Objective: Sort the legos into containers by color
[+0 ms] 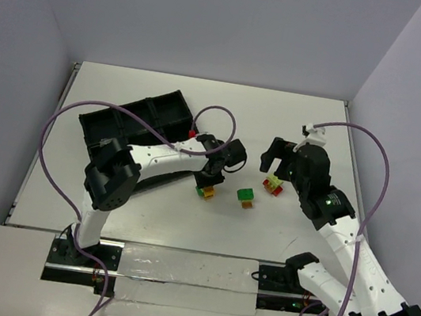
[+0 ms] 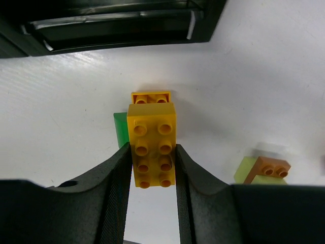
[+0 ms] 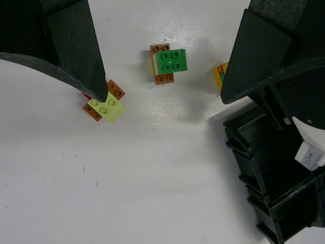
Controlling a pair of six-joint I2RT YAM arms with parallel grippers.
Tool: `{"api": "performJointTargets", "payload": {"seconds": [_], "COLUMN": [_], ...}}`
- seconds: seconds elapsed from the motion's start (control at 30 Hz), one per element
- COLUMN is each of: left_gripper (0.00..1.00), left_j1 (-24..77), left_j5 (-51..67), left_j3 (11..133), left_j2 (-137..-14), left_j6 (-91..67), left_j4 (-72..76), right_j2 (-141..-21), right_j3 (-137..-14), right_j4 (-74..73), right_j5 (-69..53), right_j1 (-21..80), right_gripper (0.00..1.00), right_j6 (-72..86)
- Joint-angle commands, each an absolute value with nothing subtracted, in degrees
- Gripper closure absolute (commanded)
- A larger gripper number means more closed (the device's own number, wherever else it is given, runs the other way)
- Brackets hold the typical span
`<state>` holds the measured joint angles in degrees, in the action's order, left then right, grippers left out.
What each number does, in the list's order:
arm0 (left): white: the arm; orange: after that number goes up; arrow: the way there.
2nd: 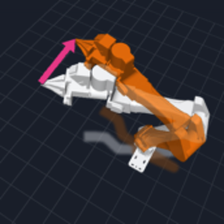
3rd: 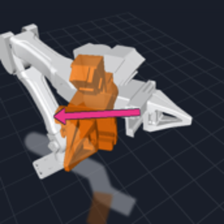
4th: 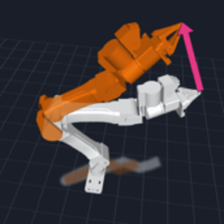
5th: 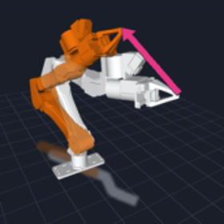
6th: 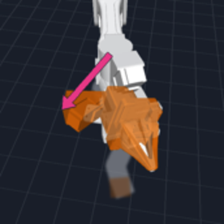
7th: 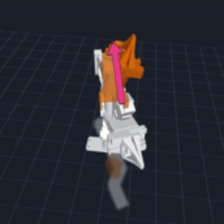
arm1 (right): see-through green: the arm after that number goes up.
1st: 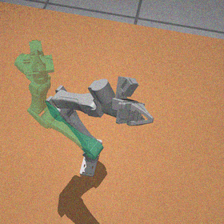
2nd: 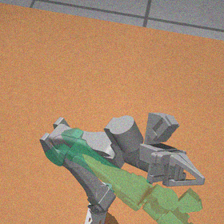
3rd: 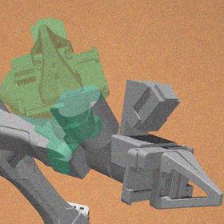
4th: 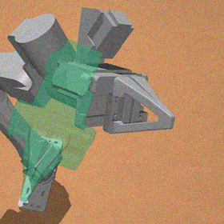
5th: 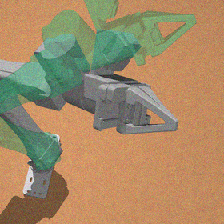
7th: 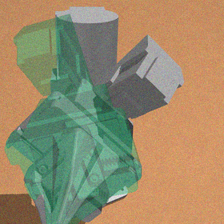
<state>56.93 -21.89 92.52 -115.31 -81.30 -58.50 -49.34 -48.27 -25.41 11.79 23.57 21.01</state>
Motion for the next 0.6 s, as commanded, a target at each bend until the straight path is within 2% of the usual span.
{"api": "performJointTargets", "payload": {"seconds": [0.0,0.3,0.57], "left_gripper": [1.0,1.0,1.0], "left_j1": [59.3,60.1,55.1], "left_j5": [-26.4,-24.6,-9.3], "left_j3": [92.2,85.2,75.2], "left_j2": [-111.3,-100.9,-84.7], "left_j6": [-72.2,-48.9,-37.0], "left_j4": [-54.9,-47.1,-34.1], "right_j2": [-47.7,-44.7,-43.2], "right_j3": [-47.9,-49.4,-51.8], "right_j4": [-23.5,-25.4,-26.6], "right_j5": [11.5,12.1,5.9], "right_j1": [23.3,23.3,21.8], "right_gripper": [0.0,0.0,0.0], "right_j6": [22.6,23.1,22.3]}}
